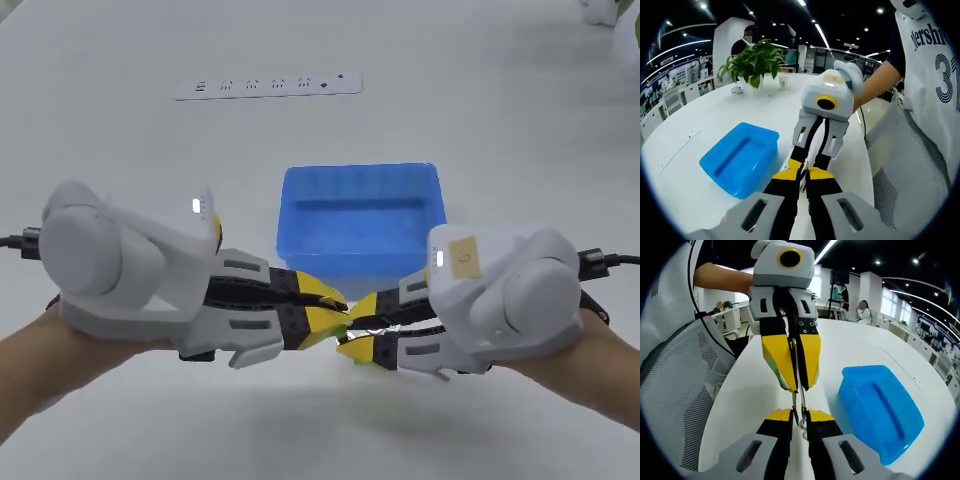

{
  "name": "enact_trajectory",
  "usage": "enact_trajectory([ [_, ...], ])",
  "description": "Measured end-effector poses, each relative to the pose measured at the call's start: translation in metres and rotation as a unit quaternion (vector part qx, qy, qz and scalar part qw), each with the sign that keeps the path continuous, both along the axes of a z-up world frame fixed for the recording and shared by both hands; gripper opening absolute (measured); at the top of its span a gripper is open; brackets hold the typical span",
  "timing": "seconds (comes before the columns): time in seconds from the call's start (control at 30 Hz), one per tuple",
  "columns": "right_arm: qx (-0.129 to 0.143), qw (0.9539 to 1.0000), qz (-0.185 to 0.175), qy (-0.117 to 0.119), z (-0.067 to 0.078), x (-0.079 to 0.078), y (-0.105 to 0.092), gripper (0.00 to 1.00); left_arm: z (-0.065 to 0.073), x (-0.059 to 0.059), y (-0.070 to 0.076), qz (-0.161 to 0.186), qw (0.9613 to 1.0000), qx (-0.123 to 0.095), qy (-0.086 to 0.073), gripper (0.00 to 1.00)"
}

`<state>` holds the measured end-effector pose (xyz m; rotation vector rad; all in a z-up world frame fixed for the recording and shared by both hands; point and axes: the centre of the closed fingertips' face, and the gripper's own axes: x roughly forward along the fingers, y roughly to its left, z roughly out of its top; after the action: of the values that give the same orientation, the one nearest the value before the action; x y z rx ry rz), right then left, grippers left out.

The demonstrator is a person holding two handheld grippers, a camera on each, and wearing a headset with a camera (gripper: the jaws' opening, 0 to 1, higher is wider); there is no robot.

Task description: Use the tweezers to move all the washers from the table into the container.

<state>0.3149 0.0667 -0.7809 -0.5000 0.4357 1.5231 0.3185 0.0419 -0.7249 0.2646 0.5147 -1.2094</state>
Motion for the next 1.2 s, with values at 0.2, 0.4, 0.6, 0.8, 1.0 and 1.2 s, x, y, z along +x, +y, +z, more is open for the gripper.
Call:
enact_trajectory([
  [0.2,-0.006,1.0000,0.002,0.000,-0.0028,-0.0013,0.0001,0.12,-0.0023,0.0008,0.0002,0.003,1.0000,0.002,0.003,0.08],
  [0.4,-0.006,1.0000,0.000,-0.005,-0.0020,0.0010,-0.0001,0.12,-0.0022,0.0038,0.0001,0.005,1.0000,0.002,0.001,0.08],
  [0.6,-0.002,1.0000,-0.003,-0.006,0.0003,0.0031,0.0002,0.13,-0.0017,0.0048,-0.0004,0.002,1.0000,0.004,-0.004,0.08],
  [0.8,-0.003,1.0000,-0.003,-0.009,0.0003,0.0037,0.0006,0.12,0.0003,0.0055,-0.0007,0.006,1.0000,0.000,-0.004,0.08],
  [1.0,-0.005,1.0000,-0.004,-0.007,-0.0020,0.0032,-0.0006,0.12,-0.0028,0.0044,0.0009,0.007,1.0000,0.005,-0.002,0.08],
  [1.2,-0.002,1.0000,-0.005,-0.006,-0.0007,0.0040,0.0002,0.12,0.0001,0.0054,0.0005,0.006,0.9999,0.007,-0.007,0.08],
])
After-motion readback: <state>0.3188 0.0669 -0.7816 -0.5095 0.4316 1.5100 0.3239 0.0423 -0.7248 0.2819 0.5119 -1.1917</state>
